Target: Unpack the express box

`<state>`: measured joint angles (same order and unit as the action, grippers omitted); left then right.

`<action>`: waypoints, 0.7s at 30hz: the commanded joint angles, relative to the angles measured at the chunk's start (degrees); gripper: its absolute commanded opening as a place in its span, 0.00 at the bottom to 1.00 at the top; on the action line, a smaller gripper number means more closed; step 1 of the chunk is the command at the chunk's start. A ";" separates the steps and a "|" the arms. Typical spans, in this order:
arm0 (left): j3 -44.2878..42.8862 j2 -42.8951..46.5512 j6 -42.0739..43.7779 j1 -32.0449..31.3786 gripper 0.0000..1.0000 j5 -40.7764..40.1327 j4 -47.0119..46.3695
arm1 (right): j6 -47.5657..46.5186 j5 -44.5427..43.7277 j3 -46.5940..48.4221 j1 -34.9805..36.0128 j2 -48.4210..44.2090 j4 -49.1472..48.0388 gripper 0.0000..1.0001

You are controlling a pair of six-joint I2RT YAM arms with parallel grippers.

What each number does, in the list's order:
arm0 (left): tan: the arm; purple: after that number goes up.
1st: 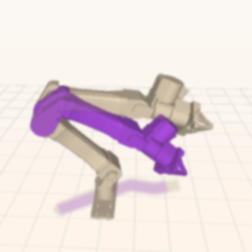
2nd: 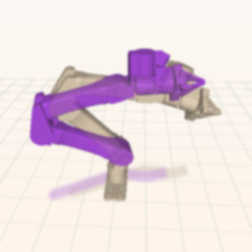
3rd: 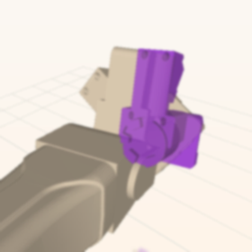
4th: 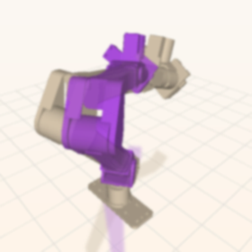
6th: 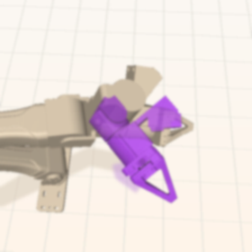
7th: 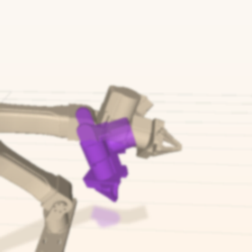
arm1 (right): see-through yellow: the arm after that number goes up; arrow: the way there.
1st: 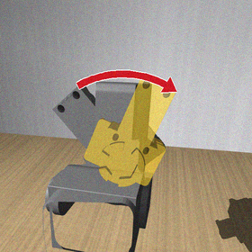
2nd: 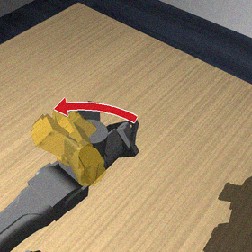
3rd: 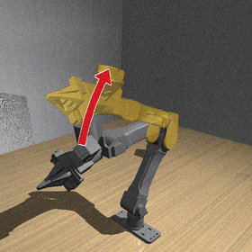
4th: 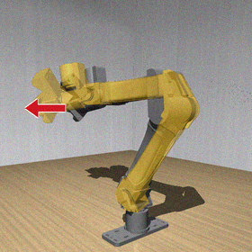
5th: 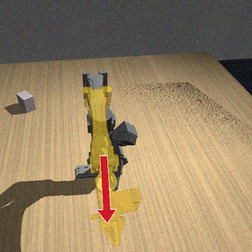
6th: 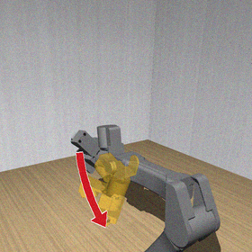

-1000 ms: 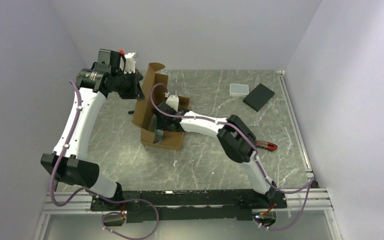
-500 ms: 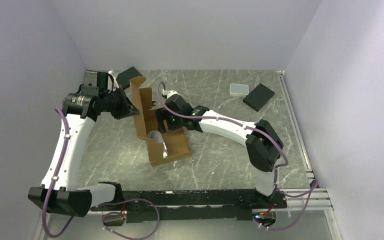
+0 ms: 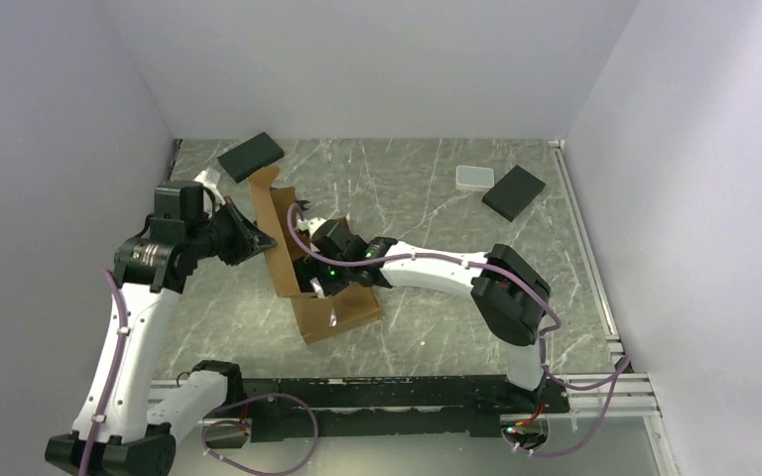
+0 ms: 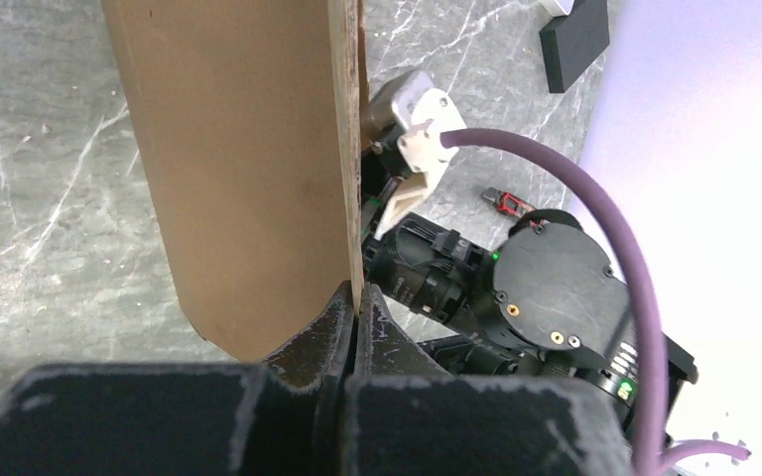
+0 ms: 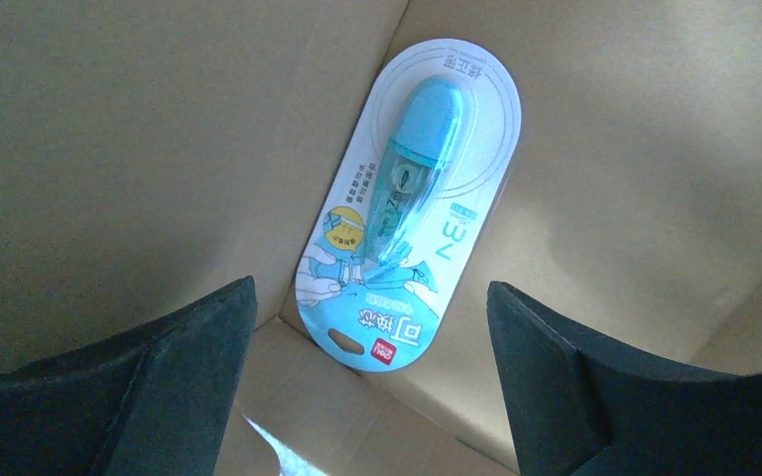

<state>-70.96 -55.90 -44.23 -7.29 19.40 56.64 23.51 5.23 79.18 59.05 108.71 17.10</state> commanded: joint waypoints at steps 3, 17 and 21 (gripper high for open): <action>4.21 5.58 0.96 0.23 0.00 -2.38 -1.82 | -2.87 1.69 2.47 1.15 4.37 -2.91 0.91; 7.14 9.75 4.94 0.26 0.00 -7.39 -1.15 | -7.16 -15.30 7.34 1.60 9.90 8.14 0.93; 6.41 8.61 6.33 0.24 0.00 -8.41 -0.63 | -7.46 -20.67 5.53 1.55 6.88 8.55 0.84</action>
<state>-64.62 -46.35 -42.13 -7.20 14.46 54.00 17.82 -4.97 84.73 60.84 118.32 21.47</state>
